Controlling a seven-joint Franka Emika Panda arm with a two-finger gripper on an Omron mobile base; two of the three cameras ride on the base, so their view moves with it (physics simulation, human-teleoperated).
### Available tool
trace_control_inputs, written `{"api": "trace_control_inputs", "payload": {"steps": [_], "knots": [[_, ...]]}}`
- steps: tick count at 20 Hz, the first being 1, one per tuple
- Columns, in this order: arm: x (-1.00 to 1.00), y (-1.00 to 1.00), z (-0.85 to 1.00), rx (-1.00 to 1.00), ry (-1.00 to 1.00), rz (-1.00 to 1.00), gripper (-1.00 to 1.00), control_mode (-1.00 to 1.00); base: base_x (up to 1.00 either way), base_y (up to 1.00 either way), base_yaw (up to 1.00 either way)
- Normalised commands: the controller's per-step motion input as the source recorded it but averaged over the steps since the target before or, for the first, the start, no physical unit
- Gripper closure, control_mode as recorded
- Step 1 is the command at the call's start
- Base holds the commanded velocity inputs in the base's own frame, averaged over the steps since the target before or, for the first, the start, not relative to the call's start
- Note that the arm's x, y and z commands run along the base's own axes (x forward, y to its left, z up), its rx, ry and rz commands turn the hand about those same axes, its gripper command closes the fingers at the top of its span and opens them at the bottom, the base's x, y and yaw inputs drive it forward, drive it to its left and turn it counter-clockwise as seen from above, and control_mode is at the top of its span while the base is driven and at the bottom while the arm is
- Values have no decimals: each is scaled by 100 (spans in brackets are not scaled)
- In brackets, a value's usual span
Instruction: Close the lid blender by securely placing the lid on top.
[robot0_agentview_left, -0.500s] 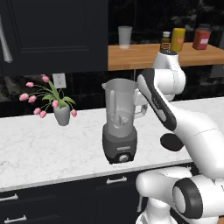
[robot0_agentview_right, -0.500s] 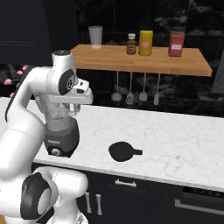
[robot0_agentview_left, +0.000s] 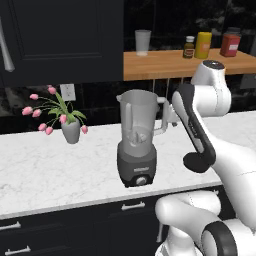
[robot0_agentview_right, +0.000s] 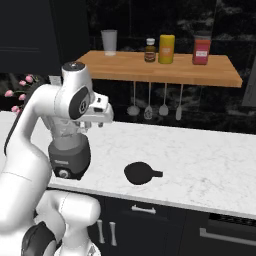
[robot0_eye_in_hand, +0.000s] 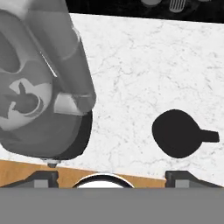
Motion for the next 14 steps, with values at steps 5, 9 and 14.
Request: {"api": "trace_control_inputs", "payload": {"steps": [5,9,14], "knots": [[-53,-97,-4,6,-9,-4,-100,-100,0,0,0],[-24,-92,-18,6,-1,-4,-100,-100,0,0,0],[7,-57,-18,1,1,10,-100,-100,0,0,0]]}}
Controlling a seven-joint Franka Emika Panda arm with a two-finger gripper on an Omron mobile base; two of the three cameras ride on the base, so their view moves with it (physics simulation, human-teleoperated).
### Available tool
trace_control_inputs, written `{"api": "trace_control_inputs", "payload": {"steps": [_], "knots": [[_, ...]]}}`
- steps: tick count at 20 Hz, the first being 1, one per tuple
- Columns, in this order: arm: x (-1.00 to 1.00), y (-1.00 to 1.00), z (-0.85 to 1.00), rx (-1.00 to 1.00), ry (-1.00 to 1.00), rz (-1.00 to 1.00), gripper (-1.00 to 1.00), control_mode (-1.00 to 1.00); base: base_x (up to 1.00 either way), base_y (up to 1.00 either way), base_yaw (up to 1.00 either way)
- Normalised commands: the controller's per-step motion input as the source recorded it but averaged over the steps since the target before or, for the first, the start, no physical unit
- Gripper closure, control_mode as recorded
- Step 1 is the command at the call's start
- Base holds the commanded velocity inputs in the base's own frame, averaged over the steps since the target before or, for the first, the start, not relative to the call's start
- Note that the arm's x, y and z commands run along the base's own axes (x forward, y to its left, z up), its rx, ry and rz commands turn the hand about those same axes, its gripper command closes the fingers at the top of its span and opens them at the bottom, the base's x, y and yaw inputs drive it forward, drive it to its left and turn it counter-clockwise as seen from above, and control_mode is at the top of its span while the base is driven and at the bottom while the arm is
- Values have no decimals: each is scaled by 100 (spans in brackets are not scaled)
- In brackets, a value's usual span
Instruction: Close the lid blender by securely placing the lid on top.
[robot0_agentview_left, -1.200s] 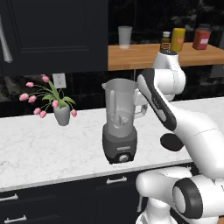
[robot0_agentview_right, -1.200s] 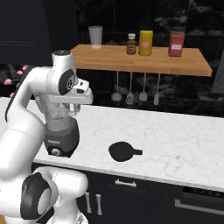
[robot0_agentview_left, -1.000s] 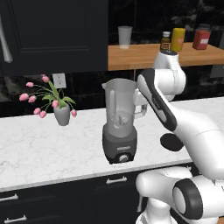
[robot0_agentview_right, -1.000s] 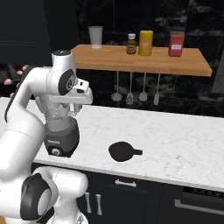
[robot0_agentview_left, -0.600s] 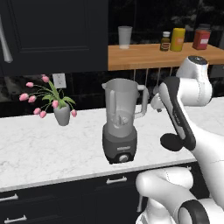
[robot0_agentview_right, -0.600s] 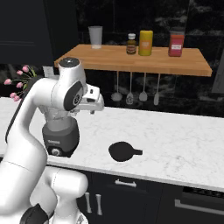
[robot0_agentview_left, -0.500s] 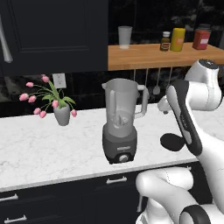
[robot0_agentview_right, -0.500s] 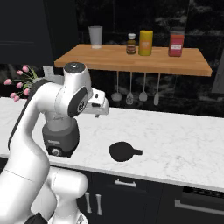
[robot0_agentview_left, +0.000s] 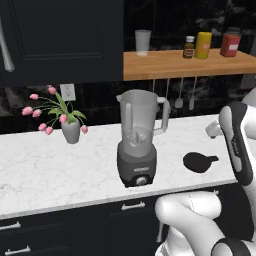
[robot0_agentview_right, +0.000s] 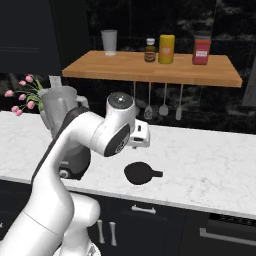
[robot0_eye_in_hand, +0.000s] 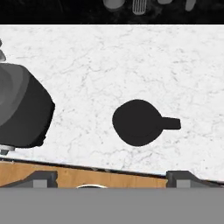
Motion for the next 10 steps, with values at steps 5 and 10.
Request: {"api": "trace_control_inputs", "payload": {"steps": [5,10], "knots": [[8,-18,-43,-2,0,53,-100,-100,0,0,0],[0,-21,-47,-14,0,63,-100,-100,0,0,0]]}}
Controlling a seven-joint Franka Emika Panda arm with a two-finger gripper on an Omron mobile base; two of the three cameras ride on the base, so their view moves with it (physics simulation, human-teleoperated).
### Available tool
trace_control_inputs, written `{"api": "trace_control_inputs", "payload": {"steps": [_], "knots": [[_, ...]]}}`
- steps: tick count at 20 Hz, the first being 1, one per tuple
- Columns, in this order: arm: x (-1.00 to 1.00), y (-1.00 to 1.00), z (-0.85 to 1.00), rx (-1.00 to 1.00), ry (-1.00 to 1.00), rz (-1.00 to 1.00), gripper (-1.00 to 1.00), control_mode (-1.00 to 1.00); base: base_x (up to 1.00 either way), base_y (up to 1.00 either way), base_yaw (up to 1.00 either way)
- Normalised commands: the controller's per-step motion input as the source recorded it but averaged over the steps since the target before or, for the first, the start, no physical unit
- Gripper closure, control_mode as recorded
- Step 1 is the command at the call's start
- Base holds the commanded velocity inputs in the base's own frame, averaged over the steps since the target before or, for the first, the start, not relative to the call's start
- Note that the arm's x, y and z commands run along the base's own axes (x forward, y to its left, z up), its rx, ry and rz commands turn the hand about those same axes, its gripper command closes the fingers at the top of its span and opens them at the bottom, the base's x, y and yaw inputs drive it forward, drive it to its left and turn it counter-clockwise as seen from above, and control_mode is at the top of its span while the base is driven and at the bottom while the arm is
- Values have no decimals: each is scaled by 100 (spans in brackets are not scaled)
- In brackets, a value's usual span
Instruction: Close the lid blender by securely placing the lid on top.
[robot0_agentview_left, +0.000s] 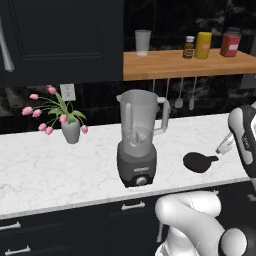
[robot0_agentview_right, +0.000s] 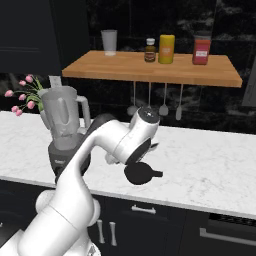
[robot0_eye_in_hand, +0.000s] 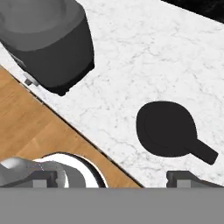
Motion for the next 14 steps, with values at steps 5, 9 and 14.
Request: {"api": "trace_control_inputs", "payload": {"steps": [5,9,14], "knots": [[0,-44,-34,-19,0,57,-100,-100,0,0,0],[4,-65,-33,-6,-3,53,-100,-100,0,0,0],[18,-31,-41,1,-16,38,-100,-100,0,0,0]]}}
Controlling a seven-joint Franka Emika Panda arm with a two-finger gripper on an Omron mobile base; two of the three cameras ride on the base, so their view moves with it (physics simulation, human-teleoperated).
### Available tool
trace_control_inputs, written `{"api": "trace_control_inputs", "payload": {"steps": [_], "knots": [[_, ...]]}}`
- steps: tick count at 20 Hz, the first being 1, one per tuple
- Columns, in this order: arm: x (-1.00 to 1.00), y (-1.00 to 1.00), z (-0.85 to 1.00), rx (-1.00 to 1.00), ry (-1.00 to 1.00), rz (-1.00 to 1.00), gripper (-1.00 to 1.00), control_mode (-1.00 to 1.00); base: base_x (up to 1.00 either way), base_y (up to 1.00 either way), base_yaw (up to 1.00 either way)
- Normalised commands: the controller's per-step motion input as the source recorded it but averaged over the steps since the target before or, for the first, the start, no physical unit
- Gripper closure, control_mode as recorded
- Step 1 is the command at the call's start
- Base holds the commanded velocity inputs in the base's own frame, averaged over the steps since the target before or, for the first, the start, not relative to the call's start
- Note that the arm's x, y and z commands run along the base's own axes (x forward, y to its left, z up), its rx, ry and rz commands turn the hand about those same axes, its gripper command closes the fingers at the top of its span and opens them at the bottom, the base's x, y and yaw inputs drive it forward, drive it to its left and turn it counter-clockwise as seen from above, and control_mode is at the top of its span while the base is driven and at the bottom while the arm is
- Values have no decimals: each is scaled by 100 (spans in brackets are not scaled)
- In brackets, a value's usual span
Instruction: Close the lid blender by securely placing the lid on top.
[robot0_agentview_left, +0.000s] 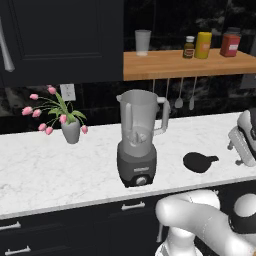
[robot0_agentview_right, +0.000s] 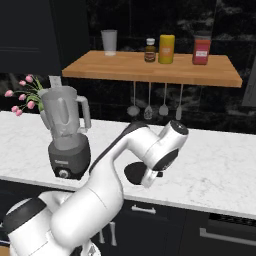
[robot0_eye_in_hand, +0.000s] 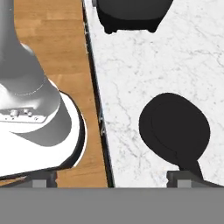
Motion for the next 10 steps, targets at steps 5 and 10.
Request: {"api": "trace_control_inputs", "payload": {"steps": [5,10], "knots": [[41,-1,-23,0,-2,10,-100,-100,0,0,0],[50,11,-28,0,0,0,-100,-100,0,0,0]]}}
